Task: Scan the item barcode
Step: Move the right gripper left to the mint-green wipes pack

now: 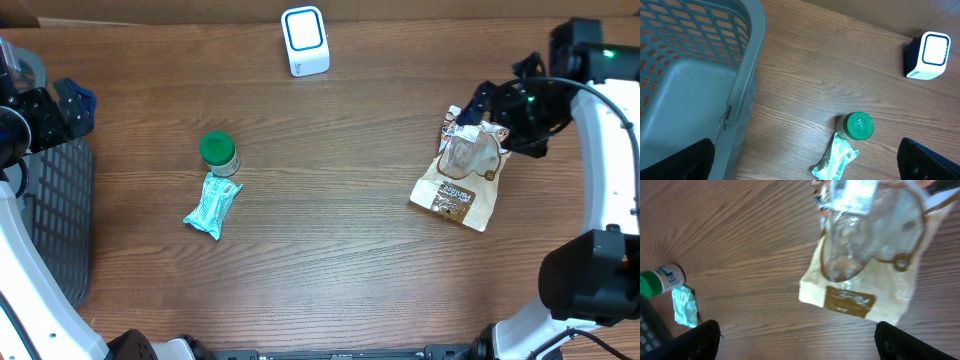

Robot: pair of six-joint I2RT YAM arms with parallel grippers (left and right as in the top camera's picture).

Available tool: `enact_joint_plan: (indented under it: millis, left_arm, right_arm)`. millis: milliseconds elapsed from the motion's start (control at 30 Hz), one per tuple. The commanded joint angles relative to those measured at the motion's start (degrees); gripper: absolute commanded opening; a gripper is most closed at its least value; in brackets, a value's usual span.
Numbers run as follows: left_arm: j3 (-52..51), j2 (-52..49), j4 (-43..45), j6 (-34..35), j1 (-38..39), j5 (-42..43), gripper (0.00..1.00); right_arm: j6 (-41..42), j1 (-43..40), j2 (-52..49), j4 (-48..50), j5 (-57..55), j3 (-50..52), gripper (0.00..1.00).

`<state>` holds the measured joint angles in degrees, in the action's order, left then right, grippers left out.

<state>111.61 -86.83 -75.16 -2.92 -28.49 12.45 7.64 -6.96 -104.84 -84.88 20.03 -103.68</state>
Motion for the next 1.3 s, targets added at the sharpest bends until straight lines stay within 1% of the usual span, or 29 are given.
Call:
enact_joint_plan:
  millis: [0,333,600,767,967,1067,1267]
  left_arm:
    - [0.17,-0.07,0.17,0.76,0.39,0.68,1.0]
    - [0.17,-0.07,0.17,0.76,0.39,0.68,1.0]
    - [0.17,-0.07,0.17,0.76,0.39,0.68,0.99]
    - [0.17,-0.07,0.17,0.76,0.39,0.68,0.99]
    - [0.17,-0.07,0.15,0.76,0.39,0.68,1.0]
    - [0.17,-0.07,0.17,0.76,0.39,0.68,0.99]
    - [0.17,-0.07,0.17,0.76,0.39,0.68,1.0]
  right_arm:
    - [-0.48,4.15,1.22,0.66,-0.24,-0.94,1.0]
    - [-0.37,17.99,1.16,10.16,0.66,0.9,1.0]
    - [1.46,27.67,1.16,16.06,0.66,0.94,1.0]
    - [2.84,31.43,1.09,18.69,0.63,0.98,1.0]
    - [3.67,33.46,0.11,20.37,0.66,0.98,1.0]
    - [5.79,34.6,-1.33,21.33,0.87,0.98,1.0]
    - [5.9,39.89,-5.73,24.63,2.78,0.98,0.99]
